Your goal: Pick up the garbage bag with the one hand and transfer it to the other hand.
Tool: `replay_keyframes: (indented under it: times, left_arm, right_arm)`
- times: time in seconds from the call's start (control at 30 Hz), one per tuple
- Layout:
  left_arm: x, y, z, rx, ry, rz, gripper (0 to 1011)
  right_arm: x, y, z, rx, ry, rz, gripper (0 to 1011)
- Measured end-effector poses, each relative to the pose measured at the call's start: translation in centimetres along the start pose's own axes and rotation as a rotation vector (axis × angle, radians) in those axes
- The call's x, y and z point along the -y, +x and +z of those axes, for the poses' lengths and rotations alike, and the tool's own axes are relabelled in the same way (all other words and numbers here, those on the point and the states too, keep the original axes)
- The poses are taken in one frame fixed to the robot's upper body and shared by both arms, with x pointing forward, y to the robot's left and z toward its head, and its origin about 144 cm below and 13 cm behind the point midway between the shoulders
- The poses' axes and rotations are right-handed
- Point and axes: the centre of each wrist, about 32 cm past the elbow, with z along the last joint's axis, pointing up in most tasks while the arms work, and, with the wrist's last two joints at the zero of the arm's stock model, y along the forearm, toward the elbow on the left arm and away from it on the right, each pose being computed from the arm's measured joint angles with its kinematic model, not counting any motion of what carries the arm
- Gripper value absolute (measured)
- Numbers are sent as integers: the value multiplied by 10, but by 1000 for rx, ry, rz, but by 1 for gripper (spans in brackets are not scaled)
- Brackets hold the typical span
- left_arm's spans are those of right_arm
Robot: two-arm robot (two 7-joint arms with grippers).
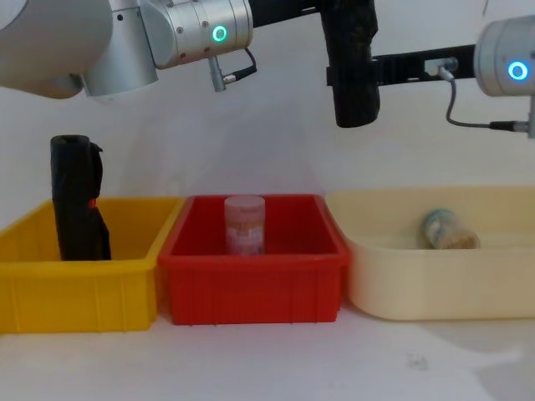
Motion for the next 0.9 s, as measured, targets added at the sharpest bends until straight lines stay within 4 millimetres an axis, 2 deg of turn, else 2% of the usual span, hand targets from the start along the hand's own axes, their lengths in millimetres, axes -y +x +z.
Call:
replay_keyframes:
  times: [0.9]
  left_arm:
    - [0,0,0,0,1,1,523]
  right_arm:
    - [-42,-17,-2,45,27,-127,1000]
